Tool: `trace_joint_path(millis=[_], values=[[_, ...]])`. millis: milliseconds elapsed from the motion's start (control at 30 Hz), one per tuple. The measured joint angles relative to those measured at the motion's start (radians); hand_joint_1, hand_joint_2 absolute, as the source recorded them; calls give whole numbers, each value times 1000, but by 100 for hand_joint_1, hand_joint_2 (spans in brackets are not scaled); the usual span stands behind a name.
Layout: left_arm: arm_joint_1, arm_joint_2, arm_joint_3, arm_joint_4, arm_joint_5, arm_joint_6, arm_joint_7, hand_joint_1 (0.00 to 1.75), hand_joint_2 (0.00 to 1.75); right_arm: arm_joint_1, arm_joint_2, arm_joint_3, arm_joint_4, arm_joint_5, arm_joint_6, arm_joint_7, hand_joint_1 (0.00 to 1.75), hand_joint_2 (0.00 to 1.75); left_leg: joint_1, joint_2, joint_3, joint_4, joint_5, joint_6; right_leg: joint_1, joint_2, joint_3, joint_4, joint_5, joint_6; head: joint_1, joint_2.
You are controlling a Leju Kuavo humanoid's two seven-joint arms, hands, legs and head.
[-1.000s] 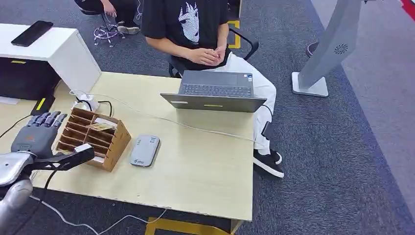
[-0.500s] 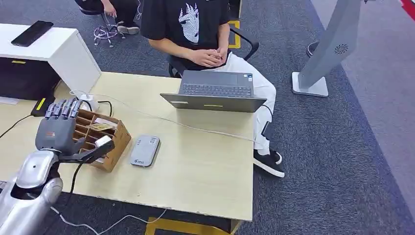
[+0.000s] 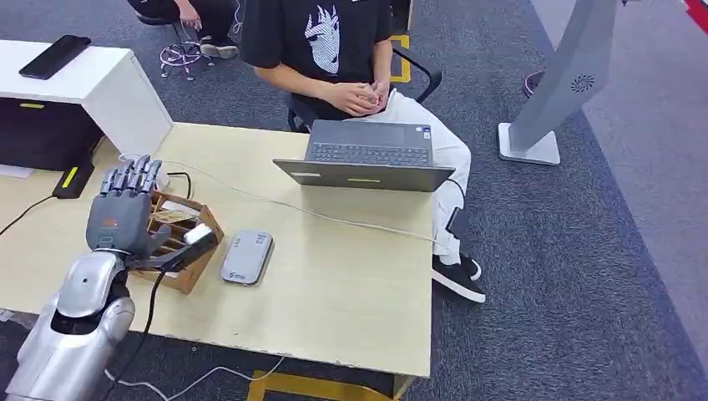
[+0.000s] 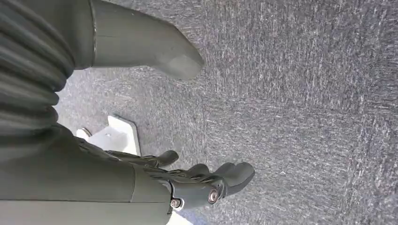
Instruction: Pass the card to the sensor for recognition and then transmit it.
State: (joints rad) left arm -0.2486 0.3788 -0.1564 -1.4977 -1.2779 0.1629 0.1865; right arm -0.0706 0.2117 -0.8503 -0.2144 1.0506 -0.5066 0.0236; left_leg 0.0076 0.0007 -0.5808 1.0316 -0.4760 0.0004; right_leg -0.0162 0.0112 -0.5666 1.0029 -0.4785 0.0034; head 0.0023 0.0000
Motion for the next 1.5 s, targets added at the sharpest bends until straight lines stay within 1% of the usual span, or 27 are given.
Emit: trace_joint_path(millis=[133, 233, 300, 433, 633, 800, 900, 1033, 1133, 1167, 1200, 1267, 1500], values=[[3, -3, 1, -1, 3, -40, 5, 0, 175, 1, 0, 0, 0, 3, 3, 3, 0, 175, 0, 0, 0, 0, 0, 0, 0, 0, 0, 0, 0, 0, 0, 0], [3, 0, 2, -1, 18, -103, 11, 0, 175, 1, 0, -1, 0, 3, 3, 4, 0, 175, 0, 0, 0, 0, 0, 0, 0, 0, 0, 0, 0, 0, 0, 0], [3, 5, 2, 0, 47, -142, 2, 0, 175, 1, 0, -2, 0, 3, 3, 2, 0, 175, 0, 0, 0, 0, 0, 0, 0, 0, 0, 0, 0, 0, 0, 0], [3, 19, 1, 0, 81, -189, -8, 0, 175, 1, 0, -8, 0, 3, 3, -1, 0, 175, 0, 0, 0, 0, 0, 0, 0, 0, 0, 0, 0, 0, 0, 0], [3, 50, 1, 1, 96, -198, -7, 0, 175, 2, 0, -17, 0, 3, 2, 0, 0, 175, 0, 0, 0, 0, 0, 0, 0, 0, 0, 0, 0, 0, 0, 0], [3, 56, 1, 1, 99, -196, -6, 0, 175, 2, 0, -25, -1, -3, 3, -21, 0, 175, 0, 0, 0, 0, 0, 0, 0, 0, 0, 0, 0, 0, 0, 0], [3, 54, 1, 1, 92, -177, -2, 0, 175, 2, 0, -25, -1, -3, 5, -30, 0, 175, 0, 0, 0, 0, 0, 0, 0, 0, 0, 0, 0, 0, 0, 0], [2, 45, 1, 1, 74, -110, -8, 0, 175, 1, 0, -25, -1, -1, 7, -36, 0, 175, 0, 0, 0, 0, 0, 0, 0, 0, 0, 0, 0, 0, 0, 0], [2, 27, 1, 1, 80, 23, -74, 0, 175, 0, 0, -26, -1, 0, 4, -48, 0, 175, 0, 0, 0, 0, 0, 0, 0, 0, 0, 0, 0, 0, 0, 0], [2, 21, 1, 1, 80, 55, -85, 0, 175, 0, 0, -26, 0, 0, 4, -51, 0, 175, 0, 0, 0, 0, 0, 0, 0, 0, 0, 0, 0, 0, 0, 0], [2, 14, 1, 1, 80, 72, -93, 0, 175, -1, 0, -26, 0, 0, 5, -56, 0, 175, 0, 0, 0, 0, 0, 0, 0, 0, 0, 0, 0, 0, 0, 0], [1, 3, 0, 1, 77, 81, -97, 0, 175, -3, 0, -26, 0, 0, 5, -59, 0, 175, 0, 0, 0, 0, 0, 0, 0, 0, 0, 0, 0, 0, 0, 0], [-22, -21, 0, 13, 69, 75, -105, 0, 175, -10, 0, -27, -1, -1, 4, -63, 0, 175, 0, 0, 0, 0, 0, 0, 0, 0, 0, 0, 0, 0, 0, 0]])
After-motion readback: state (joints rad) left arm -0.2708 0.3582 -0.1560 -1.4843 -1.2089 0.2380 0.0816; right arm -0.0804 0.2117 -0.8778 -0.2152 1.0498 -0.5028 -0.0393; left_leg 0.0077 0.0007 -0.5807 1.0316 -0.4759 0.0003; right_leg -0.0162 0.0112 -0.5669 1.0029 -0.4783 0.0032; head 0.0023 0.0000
